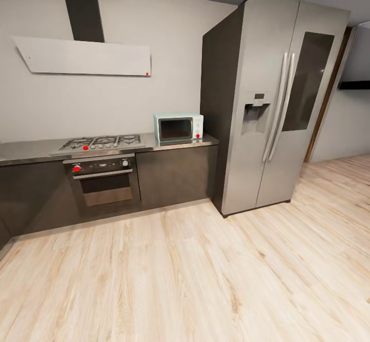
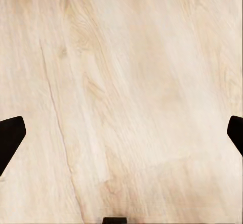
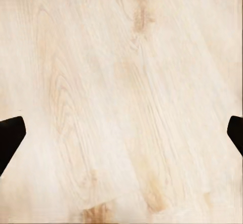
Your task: In the kitchen, take the Vidalia onion out of the sink, dice it on the chopping board with the paring knife, put the diced onion into the bowl on the countertop, then place both the paring knife and the chopping board into the sink.
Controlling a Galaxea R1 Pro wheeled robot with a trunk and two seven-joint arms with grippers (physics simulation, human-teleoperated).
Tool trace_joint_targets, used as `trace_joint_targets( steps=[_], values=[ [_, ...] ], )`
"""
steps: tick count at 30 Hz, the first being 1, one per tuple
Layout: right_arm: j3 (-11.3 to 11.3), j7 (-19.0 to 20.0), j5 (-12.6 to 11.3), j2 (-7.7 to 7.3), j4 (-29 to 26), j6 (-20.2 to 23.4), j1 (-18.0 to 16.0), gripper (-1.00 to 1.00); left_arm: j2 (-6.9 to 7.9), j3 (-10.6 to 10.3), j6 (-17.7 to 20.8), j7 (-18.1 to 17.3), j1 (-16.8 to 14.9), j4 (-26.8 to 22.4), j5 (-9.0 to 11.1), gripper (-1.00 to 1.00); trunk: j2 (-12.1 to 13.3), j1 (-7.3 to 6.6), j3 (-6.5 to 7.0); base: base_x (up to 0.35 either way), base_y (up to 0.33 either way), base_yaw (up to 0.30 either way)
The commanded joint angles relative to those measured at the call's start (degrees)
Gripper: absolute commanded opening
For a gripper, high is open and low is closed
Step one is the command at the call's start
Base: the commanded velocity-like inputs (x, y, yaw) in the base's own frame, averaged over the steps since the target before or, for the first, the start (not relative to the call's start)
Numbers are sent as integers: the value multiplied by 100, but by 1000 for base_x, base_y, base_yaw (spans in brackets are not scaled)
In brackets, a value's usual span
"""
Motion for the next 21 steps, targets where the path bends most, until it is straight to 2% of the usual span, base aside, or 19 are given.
trace_joint_targets(
  steps=[1, 4, 6, 10, 15, 18, 21],
  values=[
    [3, -40, 4, 0, -84, -18, -1, 100, 2, 4, -9, 2, 4, -119, 3, 100, -3, 0, -5, 0, 0, 0],
    [5, -86, 4, -3, -311, -41, -1, 100, 9, 4, -20, -2, 4, -399, 4, 100, -3, 0, -5, 0, 0, 0],
    [7, -95, 4, -4, -365, -60, -1, 100, 11, 0, -22, -3, 4, -419, 3, 100, -3, 0, -5, 0, 0, 0],
    [14, -88, 4, -4, -395, -239, -2, 100, 16, 0, -30, -4, 4, -267, 0, 100, -3, 0, -5, 0, 0, 0],
    [21, -90, 4, -10, -348, -759, -2, 100, 34, -3, -247, -4, 4, -28, -3, 100, -3, 0, -5, 0, 0, 0],
    [19, -90, 4, -14, -333, -840, -3, 100, 46, -2, -311, -4, 4, 46, 0, 100, -3, 0, -5, 0, 0, 0],
    [18, -97, 4, -20, -312, -885, -2, 100, 122, 3, -404, -4, 4, 111, 4, 100, -3, 0, -5, 0, 0, 0]
  ],
)
